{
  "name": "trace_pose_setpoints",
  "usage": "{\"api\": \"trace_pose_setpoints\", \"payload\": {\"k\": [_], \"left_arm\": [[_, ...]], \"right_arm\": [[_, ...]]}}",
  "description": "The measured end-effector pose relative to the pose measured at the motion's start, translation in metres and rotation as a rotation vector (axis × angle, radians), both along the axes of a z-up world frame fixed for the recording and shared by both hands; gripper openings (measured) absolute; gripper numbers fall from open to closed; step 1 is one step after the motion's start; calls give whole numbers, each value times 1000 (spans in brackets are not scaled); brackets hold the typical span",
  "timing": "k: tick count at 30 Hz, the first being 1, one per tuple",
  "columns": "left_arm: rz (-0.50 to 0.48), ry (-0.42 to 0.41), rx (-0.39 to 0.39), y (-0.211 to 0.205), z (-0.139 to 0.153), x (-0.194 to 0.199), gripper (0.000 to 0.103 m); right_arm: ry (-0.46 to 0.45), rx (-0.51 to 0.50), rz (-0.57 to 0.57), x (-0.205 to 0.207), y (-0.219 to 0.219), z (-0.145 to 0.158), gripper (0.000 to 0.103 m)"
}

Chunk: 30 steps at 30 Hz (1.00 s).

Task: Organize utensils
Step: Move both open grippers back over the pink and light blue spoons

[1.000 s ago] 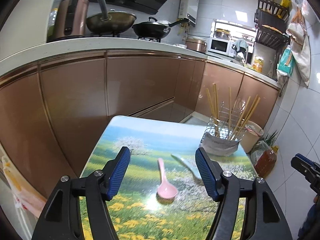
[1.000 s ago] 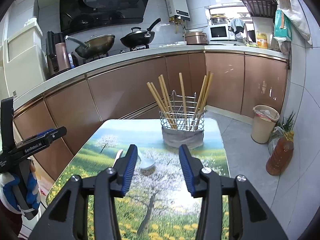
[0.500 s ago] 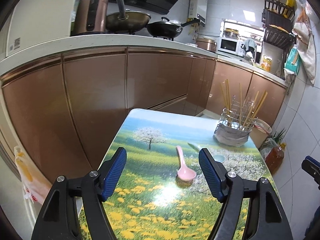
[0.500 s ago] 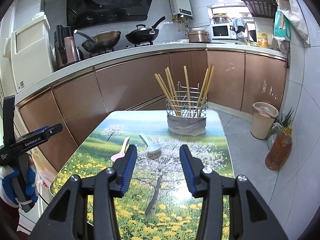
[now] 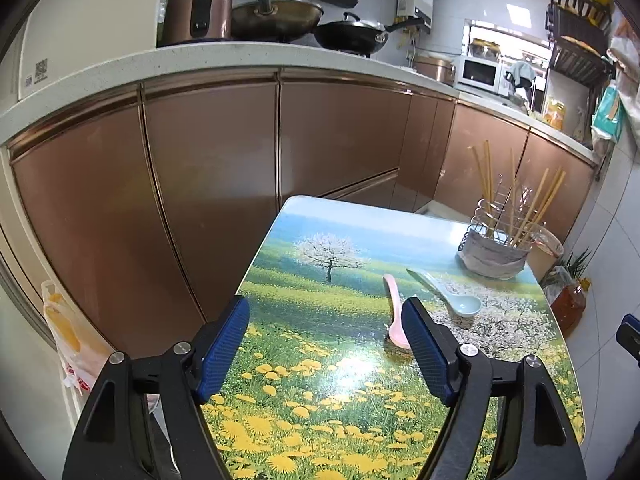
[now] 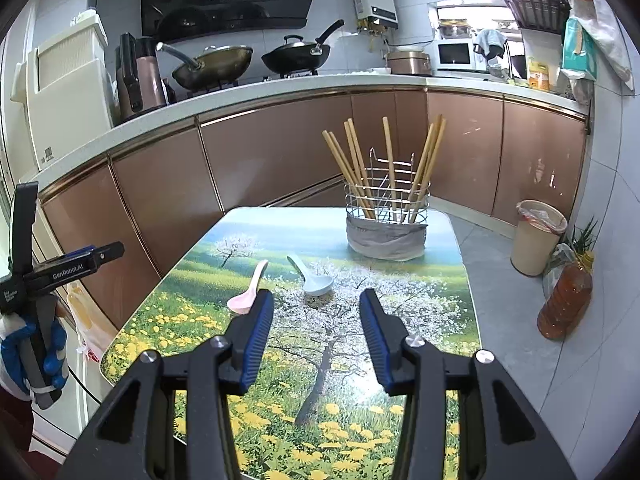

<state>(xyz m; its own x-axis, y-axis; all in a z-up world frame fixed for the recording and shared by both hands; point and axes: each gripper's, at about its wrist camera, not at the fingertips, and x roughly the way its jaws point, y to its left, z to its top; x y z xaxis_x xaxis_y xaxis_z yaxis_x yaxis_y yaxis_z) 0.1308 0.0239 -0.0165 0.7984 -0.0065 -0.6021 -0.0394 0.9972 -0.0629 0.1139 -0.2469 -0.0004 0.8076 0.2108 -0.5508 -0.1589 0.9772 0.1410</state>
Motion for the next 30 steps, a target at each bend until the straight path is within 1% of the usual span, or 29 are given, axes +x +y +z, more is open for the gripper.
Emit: {"api": "trace_pose_setpoints", "payload": {"k": [6,13,16,20,24,30], "left_arm": [[-11,42,0,0,-15,23,78],[-36,128,-25,-1,-41,57,78],[-49,167,-20,-1,-51,74,78],[-82,224,-44,-2,-63,96,78],[-135,299,-97,-7,-77,119,73],[-184,360,-92,-25,-91,142,73]], "right_arm": [[58,0,8,24,-1,-19,43],[132,-11,31,60,7,-39,43],[150,-29,49,75,13,-44,43],[175,-46,76,100,19,-49,43],[198,-65,116,123,27,-53,43],[230,-87,167,160,39,-63,43]]}}
